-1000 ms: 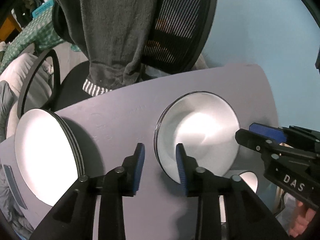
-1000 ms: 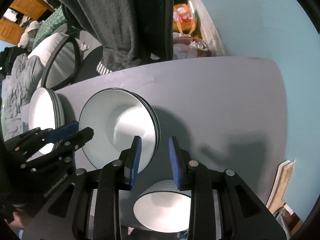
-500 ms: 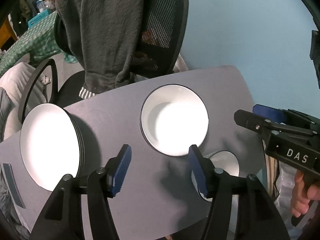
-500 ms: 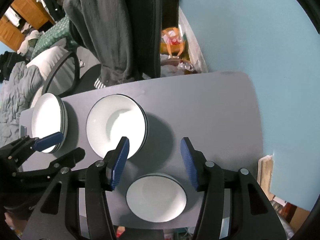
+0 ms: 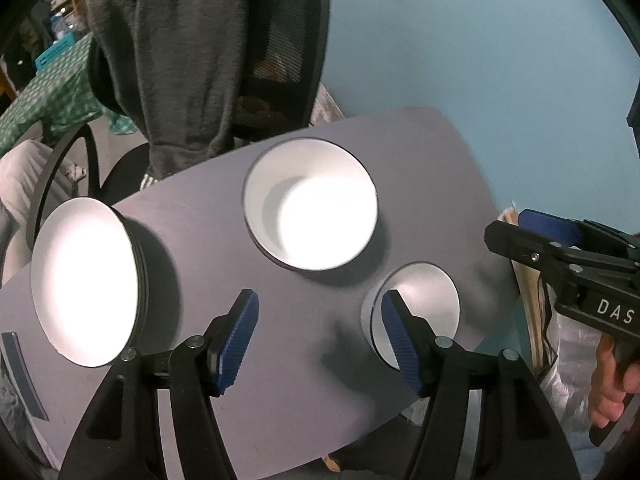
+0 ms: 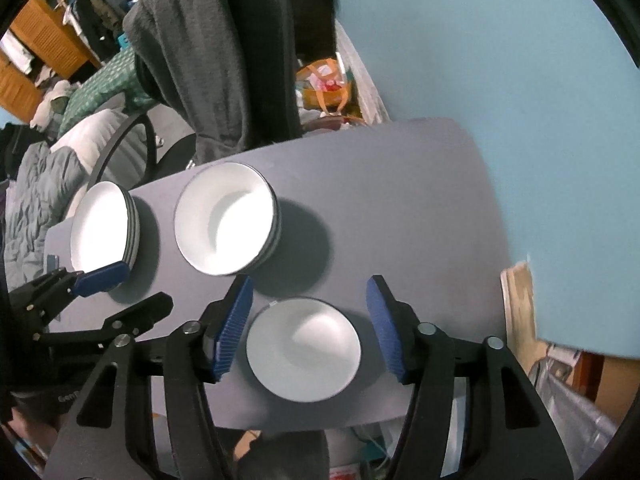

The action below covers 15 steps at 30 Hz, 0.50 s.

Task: Organize plates and bowls

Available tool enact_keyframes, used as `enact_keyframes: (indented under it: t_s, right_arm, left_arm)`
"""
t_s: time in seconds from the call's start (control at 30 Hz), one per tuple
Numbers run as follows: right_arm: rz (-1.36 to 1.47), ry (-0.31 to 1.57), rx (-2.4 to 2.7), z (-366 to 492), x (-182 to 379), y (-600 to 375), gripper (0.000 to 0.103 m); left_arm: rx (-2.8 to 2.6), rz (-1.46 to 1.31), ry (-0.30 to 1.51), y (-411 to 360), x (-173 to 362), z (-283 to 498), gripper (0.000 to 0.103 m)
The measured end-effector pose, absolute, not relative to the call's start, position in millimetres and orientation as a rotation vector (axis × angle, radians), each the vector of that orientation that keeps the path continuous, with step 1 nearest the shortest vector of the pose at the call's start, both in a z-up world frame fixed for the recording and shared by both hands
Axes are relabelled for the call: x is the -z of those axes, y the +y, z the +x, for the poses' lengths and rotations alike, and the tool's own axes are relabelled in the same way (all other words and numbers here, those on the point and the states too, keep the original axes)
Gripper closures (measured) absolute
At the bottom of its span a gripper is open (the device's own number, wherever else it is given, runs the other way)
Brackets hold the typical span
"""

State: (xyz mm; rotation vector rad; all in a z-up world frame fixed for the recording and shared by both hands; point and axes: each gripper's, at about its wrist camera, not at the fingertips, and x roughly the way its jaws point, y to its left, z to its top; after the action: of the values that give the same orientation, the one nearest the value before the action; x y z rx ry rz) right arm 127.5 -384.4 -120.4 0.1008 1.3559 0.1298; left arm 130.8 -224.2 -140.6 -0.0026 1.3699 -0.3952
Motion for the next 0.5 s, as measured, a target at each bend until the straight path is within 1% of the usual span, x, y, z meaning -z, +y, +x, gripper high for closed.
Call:
enact_keyframes:
  t_s: [0.27, 0.5]
  right_arm:
    - [0.161, 1.379, -0.069, 104, 129, -408, 0.043]
    - [0.243, 1.402, -0.034, 88, 153, -428, 0.043]
  left_arm:
    - [0.449, 0.069, 1.400, -249, 157, 125, 0.038]
    - [0.484, 0.114, 1.439, -270, 179, 122, 0.038]
